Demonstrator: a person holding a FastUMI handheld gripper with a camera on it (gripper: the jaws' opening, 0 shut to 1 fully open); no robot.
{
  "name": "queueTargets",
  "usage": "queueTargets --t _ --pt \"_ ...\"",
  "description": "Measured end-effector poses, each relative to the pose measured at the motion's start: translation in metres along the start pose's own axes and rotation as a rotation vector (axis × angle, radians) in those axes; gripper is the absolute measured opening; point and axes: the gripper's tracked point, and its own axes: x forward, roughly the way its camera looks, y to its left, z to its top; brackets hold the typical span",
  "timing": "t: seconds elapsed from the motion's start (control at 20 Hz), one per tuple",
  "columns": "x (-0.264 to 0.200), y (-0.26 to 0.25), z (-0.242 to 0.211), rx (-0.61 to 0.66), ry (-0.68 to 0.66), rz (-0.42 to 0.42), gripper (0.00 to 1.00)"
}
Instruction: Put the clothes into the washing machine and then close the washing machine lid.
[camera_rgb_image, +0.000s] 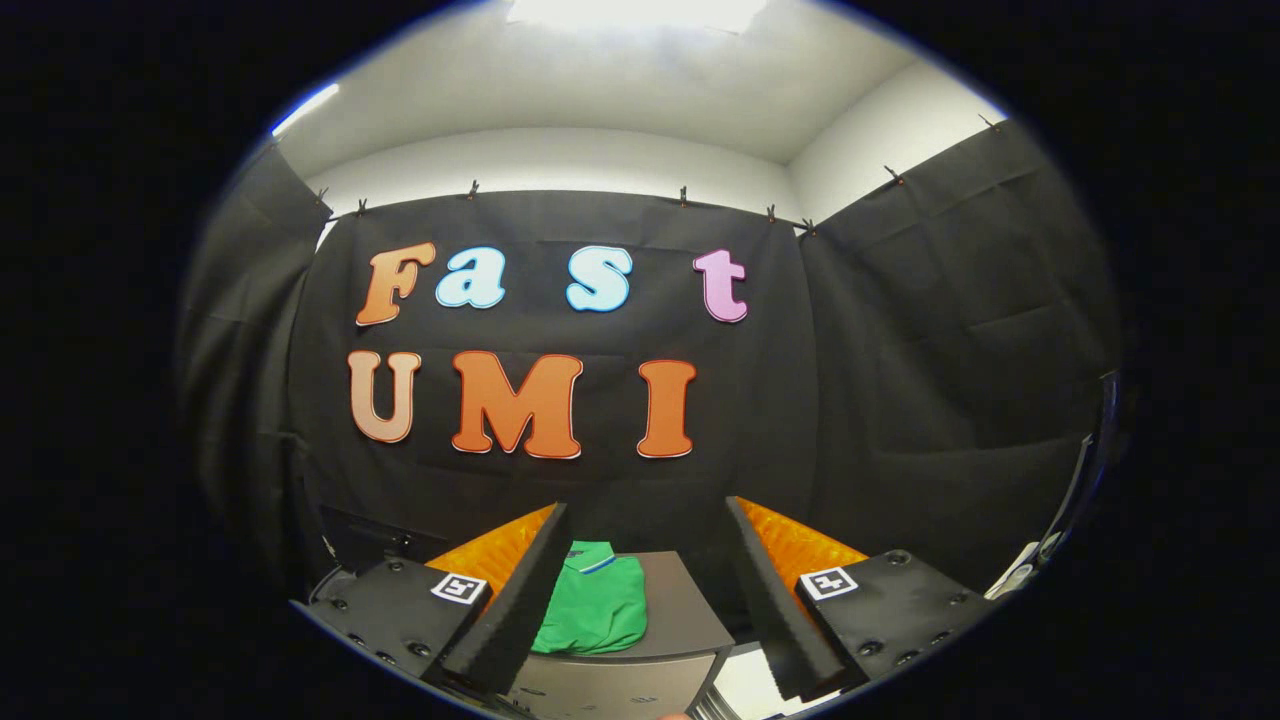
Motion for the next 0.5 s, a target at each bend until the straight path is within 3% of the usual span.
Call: queueTargets --t 0.5 --pt "0.008 0.023 0.000 0.032 -0.012 0.030 0.98"
